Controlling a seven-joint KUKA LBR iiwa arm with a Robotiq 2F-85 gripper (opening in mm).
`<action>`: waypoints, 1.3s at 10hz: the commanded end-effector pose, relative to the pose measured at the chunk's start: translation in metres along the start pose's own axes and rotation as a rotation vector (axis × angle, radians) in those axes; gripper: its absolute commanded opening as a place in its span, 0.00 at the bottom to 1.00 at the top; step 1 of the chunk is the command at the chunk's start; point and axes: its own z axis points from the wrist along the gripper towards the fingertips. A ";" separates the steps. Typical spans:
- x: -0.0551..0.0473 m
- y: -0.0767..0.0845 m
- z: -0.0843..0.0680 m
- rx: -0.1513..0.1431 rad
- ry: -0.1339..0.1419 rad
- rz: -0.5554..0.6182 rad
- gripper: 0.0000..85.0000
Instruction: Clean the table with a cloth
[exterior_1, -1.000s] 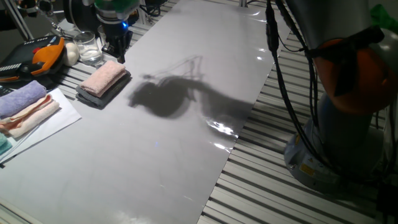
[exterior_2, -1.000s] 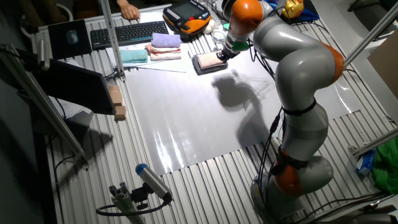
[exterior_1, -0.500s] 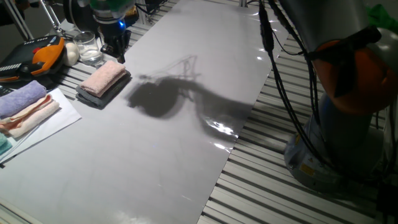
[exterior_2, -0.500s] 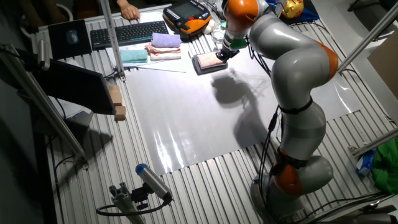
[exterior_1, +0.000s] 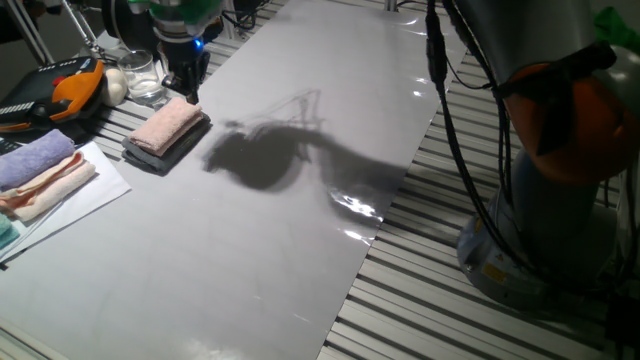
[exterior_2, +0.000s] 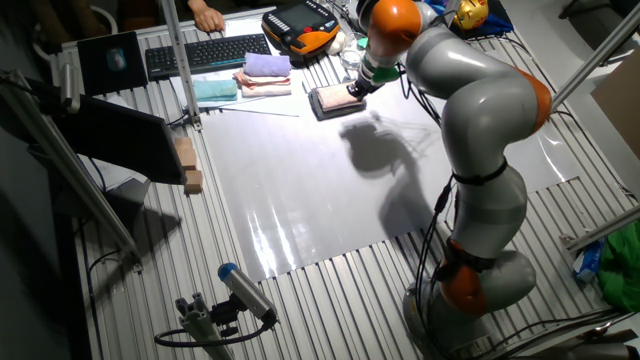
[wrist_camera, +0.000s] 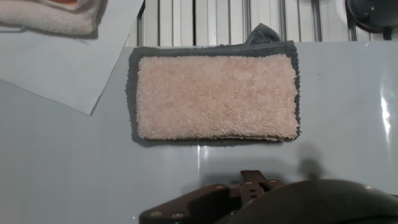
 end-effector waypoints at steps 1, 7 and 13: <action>-0.003 0.001 0.005 -0.001 -0.004 0.005 0.00; -0.031 0.015 0.023 -0.012 -0.031 0.019 0.00; -0.047 0.021 0.036 -0.012 -0.042 0.008 0.00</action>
